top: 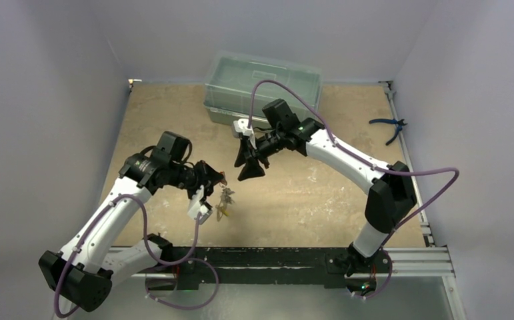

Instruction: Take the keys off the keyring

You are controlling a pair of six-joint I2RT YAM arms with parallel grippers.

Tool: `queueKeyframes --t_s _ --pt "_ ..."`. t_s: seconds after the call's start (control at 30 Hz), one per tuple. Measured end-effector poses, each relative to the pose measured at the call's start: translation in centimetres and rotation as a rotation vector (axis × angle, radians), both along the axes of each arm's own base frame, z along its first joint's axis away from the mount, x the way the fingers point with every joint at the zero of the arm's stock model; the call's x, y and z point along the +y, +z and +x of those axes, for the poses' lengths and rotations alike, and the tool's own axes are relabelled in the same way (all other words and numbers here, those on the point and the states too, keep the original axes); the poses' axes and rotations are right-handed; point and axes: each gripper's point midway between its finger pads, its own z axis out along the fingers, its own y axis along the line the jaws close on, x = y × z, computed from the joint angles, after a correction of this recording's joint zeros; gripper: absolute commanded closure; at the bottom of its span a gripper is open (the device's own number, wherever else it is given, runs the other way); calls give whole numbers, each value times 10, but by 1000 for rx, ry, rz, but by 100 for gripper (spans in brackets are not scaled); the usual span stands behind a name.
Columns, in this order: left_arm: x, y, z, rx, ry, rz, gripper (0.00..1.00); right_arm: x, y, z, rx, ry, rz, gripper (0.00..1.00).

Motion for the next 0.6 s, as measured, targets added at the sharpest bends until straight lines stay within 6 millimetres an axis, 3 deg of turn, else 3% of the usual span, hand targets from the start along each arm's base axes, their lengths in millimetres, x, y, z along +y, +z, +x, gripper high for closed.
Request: queueKeyframes --t_s 0.17,0.43,0.6 --pt "-2 2 4 54 64 -23 100 9 10 -11 15 -2 31 49" --pt "-1 2 8 169 194 -56 100 8 -16 -20 127 -65 -6 48" --pt "1 -1 8 253 280 -67 100 9 -17 -17 147 -98 -13 48"
